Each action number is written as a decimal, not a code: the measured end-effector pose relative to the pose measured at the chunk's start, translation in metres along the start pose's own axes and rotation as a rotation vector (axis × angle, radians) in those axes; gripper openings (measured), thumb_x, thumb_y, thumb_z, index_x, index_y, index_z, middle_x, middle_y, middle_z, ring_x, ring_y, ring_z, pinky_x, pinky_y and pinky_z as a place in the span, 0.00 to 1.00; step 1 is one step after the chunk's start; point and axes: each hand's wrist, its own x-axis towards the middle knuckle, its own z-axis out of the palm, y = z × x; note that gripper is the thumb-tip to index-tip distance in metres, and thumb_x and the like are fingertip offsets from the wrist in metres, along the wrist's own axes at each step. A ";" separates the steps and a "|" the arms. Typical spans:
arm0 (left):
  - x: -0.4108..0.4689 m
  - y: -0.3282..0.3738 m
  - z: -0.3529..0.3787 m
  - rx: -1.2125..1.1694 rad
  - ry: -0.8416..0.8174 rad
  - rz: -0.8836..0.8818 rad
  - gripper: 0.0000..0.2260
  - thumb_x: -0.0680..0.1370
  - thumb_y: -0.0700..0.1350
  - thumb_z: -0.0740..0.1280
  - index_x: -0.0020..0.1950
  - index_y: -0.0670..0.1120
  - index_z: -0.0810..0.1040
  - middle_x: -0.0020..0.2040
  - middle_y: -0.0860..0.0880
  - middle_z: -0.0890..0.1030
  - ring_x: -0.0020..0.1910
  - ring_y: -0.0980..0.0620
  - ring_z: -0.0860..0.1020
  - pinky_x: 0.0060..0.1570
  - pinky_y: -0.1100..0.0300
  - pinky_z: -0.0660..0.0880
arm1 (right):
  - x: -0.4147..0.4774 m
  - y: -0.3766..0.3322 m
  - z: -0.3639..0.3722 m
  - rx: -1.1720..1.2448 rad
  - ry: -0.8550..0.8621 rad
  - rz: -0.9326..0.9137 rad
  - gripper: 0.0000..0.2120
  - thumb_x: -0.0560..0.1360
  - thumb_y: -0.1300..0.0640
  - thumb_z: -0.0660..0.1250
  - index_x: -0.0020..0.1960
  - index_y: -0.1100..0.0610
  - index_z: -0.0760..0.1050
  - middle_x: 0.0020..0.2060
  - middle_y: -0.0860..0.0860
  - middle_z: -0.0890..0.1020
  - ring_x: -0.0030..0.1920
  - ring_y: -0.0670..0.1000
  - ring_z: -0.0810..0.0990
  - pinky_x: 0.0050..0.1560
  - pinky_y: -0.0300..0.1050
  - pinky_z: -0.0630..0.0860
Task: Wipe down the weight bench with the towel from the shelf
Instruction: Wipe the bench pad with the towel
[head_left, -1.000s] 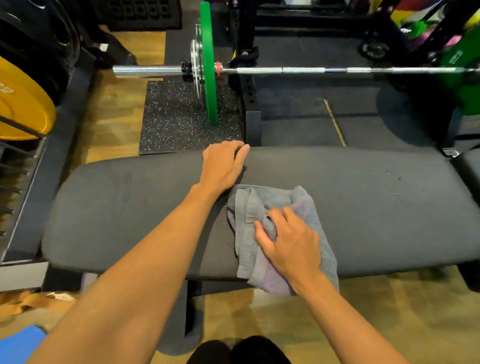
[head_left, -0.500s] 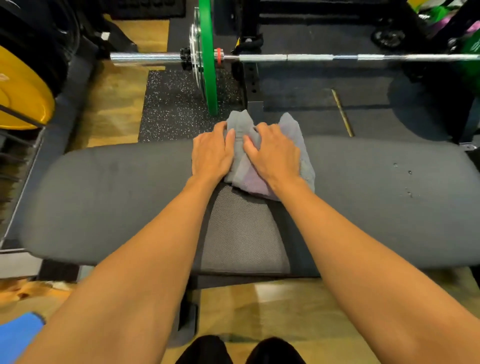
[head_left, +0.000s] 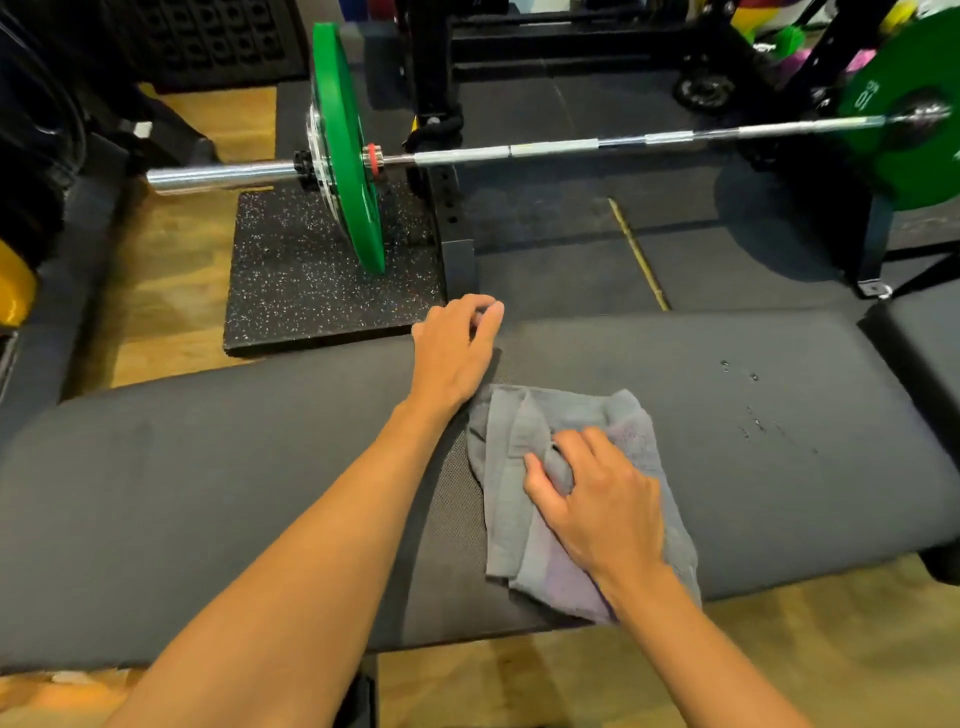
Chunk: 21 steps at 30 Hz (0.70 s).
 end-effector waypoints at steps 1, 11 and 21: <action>0.002 -0.003 0.004 0.001 0.026 -0.003 0.14 0.81 0.55 0.56 0.54 0.52 0.79 0.46 0.52 0.80 0.50 0.49 0.74 0.52 0.55 0.59 | 0.021 0.001 0.011 -0.001 0.016 0.011 0.14 0.75 0.43 0.62 0.39 0.52 0.73 0.34 0.48 0.75 0.31 0.50 0.74 0.24 0.40 0.60; -0.001 0.010 0.005 0.200 -0.063 -0.038 0.19 0.82 0.55 0.53 0.69 0.47 0.68 0.62 0.43 0.78 0.60 0.38 0.73 0.58 0.46 0.63 | 0.118 0.010 0.042 0.072 -0.109 0.056 0.16 0.76 0.42 0.60 0.50 0.54 0.75 0.47 0.53 0.80 0.46 0.59 0.80 0.36 0.48 0.66; -0.010 0.065 0.041 0.336 -0.185 0.102 0.20 0.82 0.54 0.53 0.67 0.47 0.73 0.62 0.42 0.78 0.60 0.38 0.74 0.59 0.46 0.64 | -0.049 0.062 -0.056 -0.021 -0.110 0.015 0.13 0.73 0.41 0.62 0.40 0.51 0.72 0.34 0.46 0.73 0.31 0.50 0.74 0.24 0.41 0.63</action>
